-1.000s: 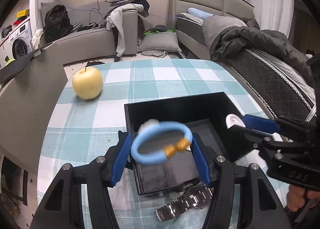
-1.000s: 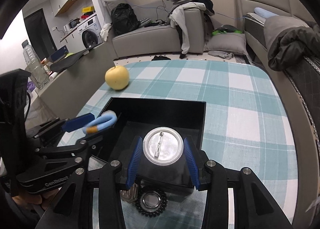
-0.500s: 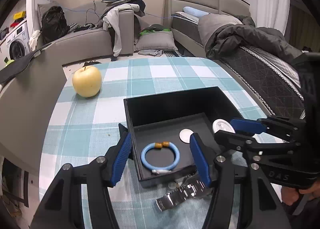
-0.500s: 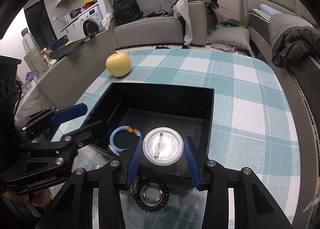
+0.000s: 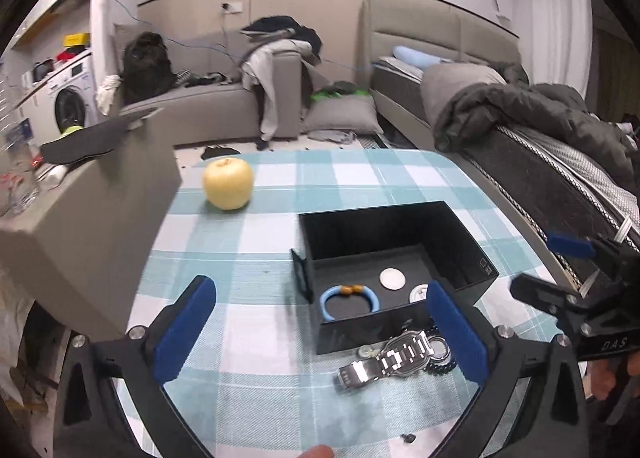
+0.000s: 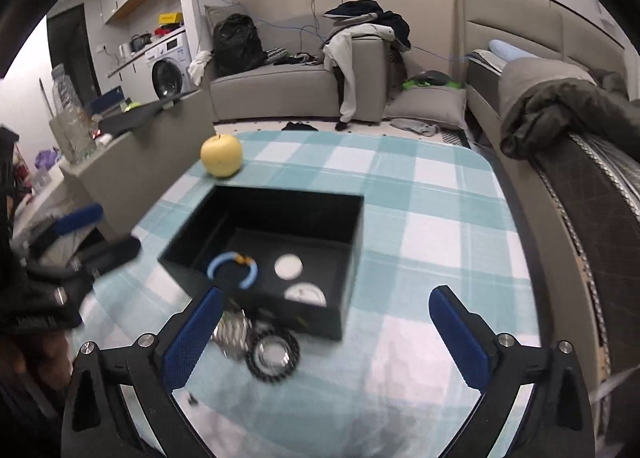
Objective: Organize jewelry
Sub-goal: 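Release the white badge into the black box with the right tool while the left tool withdraws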
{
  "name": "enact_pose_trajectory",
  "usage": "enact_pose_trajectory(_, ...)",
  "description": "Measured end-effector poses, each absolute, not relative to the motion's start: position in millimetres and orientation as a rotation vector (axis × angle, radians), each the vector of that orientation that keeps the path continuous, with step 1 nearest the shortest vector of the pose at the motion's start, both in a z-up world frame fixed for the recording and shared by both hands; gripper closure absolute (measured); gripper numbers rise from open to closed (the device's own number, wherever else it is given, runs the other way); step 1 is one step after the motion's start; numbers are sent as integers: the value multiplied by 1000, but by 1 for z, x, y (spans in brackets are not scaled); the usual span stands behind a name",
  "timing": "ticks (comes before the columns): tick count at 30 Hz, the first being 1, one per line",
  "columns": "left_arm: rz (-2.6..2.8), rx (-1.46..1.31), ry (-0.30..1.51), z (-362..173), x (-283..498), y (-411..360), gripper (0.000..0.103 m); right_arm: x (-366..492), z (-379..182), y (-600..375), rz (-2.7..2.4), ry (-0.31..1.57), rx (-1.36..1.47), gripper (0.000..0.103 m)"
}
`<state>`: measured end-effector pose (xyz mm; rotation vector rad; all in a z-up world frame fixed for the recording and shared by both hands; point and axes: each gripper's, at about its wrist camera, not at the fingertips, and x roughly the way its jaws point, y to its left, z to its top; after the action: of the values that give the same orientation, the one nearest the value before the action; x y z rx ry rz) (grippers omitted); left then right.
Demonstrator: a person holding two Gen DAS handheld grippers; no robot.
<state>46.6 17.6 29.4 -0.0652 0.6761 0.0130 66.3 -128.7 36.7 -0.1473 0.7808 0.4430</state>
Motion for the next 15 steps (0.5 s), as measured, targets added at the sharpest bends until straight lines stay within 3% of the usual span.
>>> enact_pose_trajectory(12, 16, -125, 890, -15, 55, 18, 1, 55, -30, -103, 504, 985, -303, 2)
enact_pose_trajectory(15, 32, -99, 910, -21, 56, 18, 1, 57, -33, -98, 523, 1004, -312, 15)
